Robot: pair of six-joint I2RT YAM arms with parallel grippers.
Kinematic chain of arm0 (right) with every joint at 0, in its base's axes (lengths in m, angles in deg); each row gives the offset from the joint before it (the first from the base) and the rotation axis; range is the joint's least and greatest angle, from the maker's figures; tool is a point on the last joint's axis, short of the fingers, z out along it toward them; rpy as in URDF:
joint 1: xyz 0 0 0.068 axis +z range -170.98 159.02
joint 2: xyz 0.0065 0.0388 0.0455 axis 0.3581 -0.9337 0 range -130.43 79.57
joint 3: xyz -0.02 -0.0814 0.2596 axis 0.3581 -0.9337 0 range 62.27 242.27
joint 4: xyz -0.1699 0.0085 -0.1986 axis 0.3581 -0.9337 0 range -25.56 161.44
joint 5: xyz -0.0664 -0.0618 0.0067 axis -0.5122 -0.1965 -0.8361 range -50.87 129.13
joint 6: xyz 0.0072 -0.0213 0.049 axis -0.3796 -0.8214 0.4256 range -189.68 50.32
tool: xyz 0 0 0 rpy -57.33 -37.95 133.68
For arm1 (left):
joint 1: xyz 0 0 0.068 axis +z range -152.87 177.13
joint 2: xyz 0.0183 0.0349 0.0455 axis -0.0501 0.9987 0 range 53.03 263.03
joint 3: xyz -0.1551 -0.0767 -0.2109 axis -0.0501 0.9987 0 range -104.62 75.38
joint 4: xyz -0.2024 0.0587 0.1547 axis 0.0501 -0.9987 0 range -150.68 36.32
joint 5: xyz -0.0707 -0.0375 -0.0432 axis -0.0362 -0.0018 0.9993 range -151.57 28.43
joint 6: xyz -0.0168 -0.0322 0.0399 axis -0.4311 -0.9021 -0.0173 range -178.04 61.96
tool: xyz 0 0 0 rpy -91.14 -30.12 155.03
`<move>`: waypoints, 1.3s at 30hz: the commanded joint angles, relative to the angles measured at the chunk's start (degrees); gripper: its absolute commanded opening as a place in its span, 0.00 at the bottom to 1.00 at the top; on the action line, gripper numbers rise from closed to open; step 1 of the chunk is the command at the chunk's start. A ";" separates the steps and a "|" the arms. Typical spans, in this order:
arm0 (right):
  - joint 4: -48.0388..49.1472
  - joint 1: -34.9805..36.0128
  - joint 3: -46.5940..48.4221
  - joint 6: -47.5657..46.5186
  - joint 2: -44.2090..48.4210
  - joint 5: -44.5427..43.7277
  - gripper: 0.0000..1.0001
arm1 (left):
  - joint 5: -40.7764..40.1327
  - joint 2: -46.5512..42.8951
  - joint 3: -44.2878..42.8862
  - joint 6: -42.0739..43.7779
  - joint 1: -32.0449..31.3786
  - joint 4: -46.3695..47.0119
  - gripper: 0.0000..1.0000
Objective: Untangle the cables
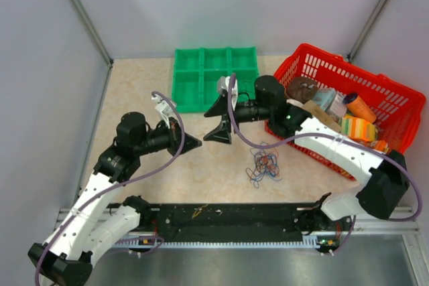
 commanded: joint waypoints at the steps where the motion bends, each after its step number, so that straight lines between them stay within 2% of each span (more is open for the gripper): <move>1: 2.40 -1.11 2.62 -0.87 -3.43 7.96 0.84 | 5.15 0.43 -4.79 -1.77 -0.10 4.55 0.00; 8: 14.19 -0.59 -2.40 6.17 -4.75 11.64 0.84 | 7.17 2.01 -7.61 -6.95 -0.10 9.13 0.00; 14: 20.35 2.40 -3.28 12.76 -7.48 10.96 0.83 | 1.56 3.16 -10.07 -8.98 -0.10 7.90 0.00; 17: 18.86 5.38 -4.68 13.20 -6.34 1.23 0.81 | -5.55 2.98 -11.48 -10.90 -0.10 5.35 0.00; 21: 18.33 9.96 -7.06 14.34 -4.76 -18.54 0.80 | -11.36 3.33 -12.00 -16.53 -0.10 4.56 0.00; 26: 27.37 13.21 -11.54 18.21 -5.19 -26.48 0.77 | -16.02 3.42 -13.41 -20.49 -0.01 2.45 0.00; 30: 26.42 16.98 -10.49 16.46 -5.81 -39.82 0.73 | -20.68 2.46 -13.59 -23.74 -0.01 0.34 0.00; 32: 26.15 18.31 -9.61 16.11 -6.33 -43.45 0.69 | -22.18 2.02 -13.15 -25.50 -0.10 -0.28 0.00; 34: 26.77 19.45 -9.44 15.41 -6.69 -48.10 0.60 | -22.80 2.19 -13.24 -26.20 -0.10 -0.71 0.00; 39: 25.10 19.98 -8.99 14.35 -6.95 -51.54 0.34 | -25.78 2.02 -14.29 -25.86 -0.01 -2.56 0.00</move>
